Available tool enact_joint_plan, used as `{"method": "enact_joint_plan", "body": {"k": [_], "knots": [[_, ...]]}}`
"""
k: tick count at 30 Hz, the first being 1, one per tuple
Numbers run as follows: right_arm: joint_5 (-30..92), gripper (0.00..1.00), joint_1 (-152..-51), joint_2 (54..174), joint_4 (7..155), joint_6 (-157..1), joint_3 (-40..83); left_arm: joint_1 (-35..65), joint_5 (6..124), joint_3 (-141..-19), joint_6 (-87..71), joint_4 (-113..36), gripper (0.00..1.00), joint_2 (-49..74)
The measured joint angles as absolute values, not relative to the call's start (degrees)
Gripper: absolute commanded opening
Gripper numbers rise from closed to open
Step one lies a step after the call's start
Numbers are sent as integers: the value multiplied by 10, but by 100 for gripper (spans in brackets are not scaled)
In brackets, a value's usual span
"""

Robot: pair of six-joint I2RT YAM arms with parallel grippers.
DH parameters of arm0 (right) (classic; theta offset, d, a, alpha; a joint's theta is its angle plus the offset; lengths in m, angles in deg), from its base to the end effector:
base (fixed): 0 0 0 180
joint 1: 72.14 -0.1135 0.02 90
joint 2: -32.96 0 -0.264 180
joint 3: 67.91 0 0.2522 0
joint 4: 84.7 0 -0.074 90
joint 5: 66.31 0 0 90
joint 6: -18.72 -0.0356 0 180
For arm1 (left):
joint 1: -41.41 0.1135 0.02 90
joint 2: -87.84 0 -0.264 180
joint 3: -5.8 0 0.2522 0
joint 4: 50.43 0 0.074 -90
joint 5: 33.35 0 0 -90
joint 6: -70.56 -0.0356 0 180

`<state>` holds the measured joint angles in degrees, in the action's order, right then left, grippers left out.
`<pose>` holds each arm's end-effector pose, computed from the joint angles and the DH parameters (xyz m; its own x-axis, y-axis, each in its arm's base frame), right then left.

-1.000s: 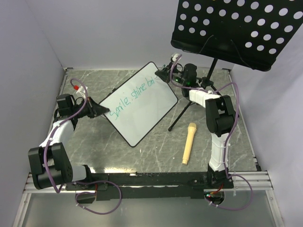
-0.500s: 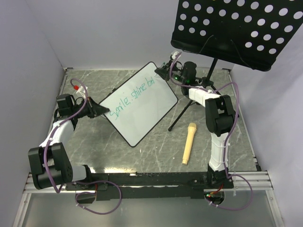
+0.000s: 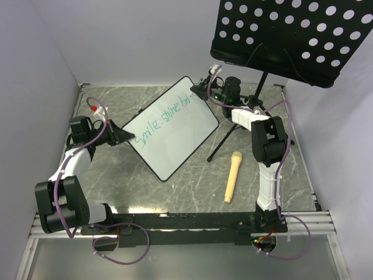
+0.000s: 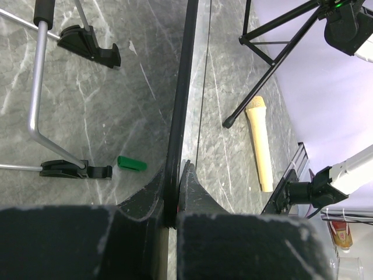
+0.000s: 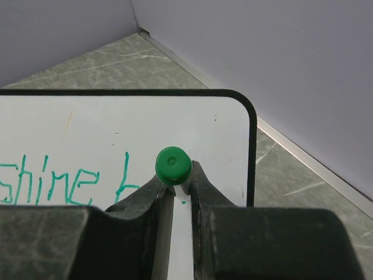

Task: Write a sentence on the whiteboard
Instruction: Pick up the sentence from the whiteboard.

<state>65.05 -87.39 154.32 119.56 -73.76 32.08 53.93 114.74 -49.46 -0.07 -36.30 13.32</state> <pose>0.4693 0.1523 0.2521 0.0125 0.0371 -0.9992 -0.8355 0.5495 0.0099 0.2654 0.0280 0.2337 -0.6983 -0.3347 -0.6327 0.3665 0.5922 -0.7176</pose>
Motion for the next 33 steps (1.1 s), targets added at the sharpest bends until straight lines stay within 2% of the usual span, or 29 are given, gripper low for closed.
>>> {"method": "enact_joint_plan", "body": {"k": [33], "knots": [[668, 0, -878, 1544, 1228, -737, 301, 539, 1147, -495, -1, -362, 1, 133]]}}
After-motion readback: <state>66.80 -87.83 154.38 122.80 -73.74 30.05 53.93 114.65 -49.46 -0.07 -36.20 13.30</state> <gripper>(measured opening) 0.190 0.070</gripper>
